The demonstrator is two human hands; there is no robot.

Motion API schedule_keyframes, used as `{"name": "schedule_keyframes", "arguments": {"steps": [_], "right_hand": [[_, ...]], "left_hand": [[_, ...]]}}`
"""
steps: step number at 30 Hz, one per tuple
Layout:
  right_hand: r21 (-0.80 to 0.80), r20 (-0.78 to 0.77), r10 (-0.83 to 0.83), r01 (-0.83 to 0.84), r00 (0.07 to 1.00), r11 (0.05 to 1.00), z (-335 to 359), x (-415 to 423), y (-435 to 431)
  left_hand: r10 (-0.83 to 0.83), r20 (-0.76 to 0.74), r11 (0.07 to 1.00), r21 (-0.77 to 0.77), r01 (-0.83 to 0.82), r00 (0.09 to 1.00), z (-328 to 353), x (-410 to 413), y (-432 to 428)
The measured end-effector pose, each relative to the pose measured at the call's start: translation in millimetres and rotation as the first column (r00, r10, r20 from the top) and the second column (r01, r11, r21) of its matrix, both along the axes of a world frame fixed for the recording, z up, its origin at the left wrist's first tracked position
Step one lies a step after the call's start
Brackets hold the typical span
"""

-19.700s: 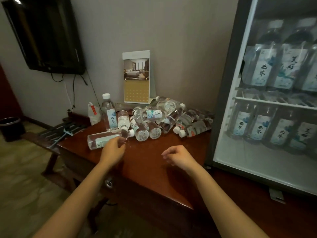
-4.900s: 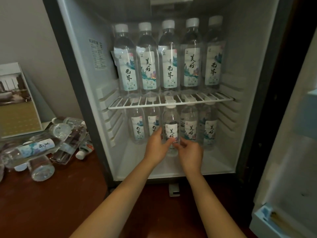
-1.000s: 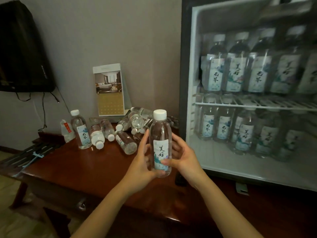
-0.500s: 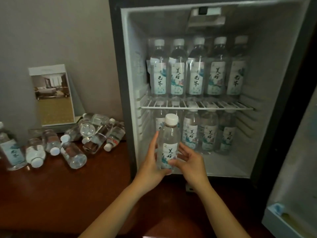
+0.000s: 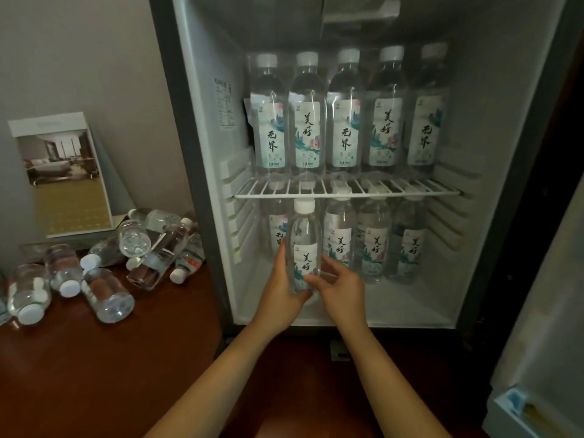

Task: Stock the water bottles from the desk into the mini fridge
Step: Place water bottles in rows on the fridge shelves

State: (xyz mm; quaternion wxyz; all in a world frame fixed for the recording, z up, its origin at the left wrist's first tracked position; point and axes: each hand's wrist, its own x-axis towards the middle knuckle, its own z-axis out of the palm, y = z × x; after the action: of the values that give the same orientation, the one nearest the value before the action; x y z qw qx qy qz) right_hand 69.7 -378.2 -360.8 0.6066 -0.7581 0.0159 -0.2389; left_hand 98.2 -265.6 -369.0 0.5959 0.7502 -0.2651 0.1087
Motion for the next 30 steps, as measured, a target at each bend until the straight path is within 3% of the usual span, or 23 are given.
{"name": "schedule_keyframes", "arguments": {"steps": [5, 12, 17, 24, 30], "right_hand": [[-0.120, -0.011, -0.189, 0.186, 0.982, 0.975, 1.7, 13.6, 2.3], [-0.250, 0.033, -0.310, 0.308, 0.950, 0.918, 2.0, 22.4, 4.7], [-0.281, 0.006, -0.347, 0.335, 0.938, 0.899, 4.3, 26.0, 6.9], [-0.298, 0.010, -0.351, 0.338, 0.936, 0.893, 5.3, 17.5, 8.3], [-0.284, 0.017, -0.302, 0.294, 0.953, 0.913, 7.2, 3.2, 15.5]], "left_hand": [[0.040, 0.021, 0.999, 0.022, -0.040, 0.999, 6.9, 15.2, -11.3], [0.108, -0.034, 0.987, 0.126, -0.103, 0.994, 4.4, 33.1, -22.3], [0.158, -0.059, 0.967, 0.213, -0.142, 0.986, 3.7, 38.4, -25.0], [0.028, -0.163, 0.974, 0.227, 0.010, 0.986, 10.7, 40.7, -15.1], [0.041, -0.199, 0.970, 0.244, 0.009, 0.979, 6.4, 20.9, 0.8]]}}
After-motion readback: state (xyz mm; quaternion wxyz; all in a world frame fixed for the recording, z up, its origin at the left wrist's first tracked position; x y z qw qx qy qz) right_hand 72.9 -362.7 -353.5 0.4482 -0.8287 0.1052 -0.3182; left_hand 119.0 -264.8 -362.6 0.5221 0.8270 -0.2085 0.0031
